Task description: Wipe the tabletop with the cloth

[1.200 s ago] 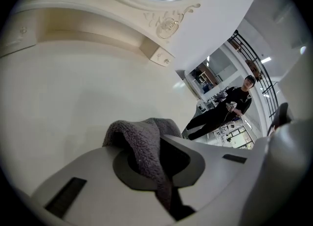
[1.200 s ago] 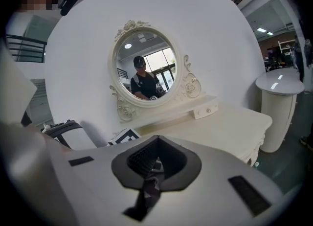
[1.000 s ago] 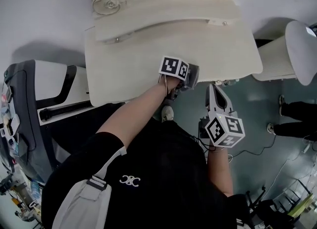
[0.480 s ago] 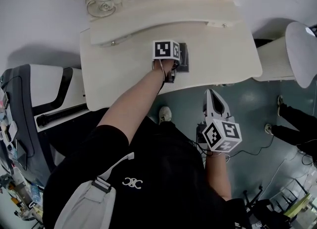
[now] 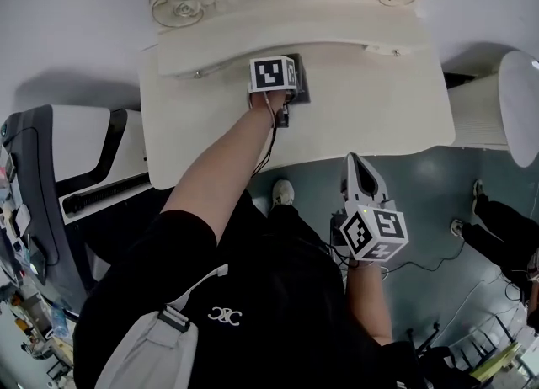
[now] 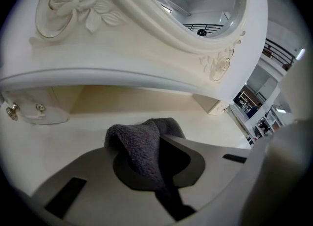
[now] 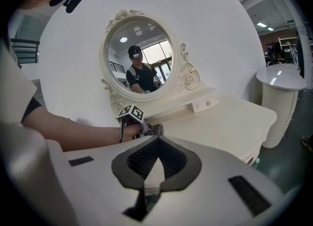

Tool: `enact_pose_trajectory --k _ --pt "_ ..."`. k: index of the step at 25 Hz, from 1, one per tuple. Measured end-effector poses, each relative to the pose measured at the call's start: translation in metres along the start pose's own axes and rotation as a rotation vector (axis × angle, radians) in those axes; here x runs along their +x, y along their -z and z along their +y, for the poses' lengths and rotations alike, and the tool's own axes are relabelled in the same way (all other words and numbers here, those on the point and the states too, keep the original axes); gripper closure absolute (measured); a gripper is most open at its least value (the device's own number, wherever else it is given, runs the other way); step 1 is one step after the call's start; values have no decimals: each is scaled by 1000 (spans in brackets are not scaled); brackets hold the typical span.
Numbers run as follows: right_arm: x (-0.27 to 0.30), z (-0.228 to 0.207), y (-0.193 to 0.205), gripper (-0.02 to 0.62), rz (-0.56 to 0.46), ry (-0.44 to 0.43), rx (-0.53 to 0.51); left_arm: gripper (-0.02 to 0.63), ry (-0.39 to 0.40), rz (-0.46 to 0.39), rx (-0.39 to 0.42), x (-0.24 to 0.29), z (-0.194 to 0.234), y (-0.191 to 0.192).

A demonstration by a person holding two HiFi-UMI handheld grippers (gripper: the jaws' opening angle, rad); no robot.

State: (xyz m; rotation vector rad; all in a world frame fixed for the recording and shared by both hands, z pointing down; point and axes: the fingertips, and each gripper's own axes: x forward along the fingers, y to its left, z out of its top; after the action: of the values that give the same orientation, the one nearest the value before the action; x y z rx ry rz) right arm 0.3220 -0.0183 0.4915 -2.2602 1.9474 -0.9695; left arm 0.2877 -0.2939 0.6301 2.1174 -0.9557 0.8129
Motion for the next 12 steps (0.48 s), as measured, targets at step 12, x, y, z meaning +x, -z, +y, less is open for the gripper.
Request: enact_pose_trajectory --k 12 --pt "34 43 -8 584 28 -110 -47 588 -103 -51 -60 -47 89 7"
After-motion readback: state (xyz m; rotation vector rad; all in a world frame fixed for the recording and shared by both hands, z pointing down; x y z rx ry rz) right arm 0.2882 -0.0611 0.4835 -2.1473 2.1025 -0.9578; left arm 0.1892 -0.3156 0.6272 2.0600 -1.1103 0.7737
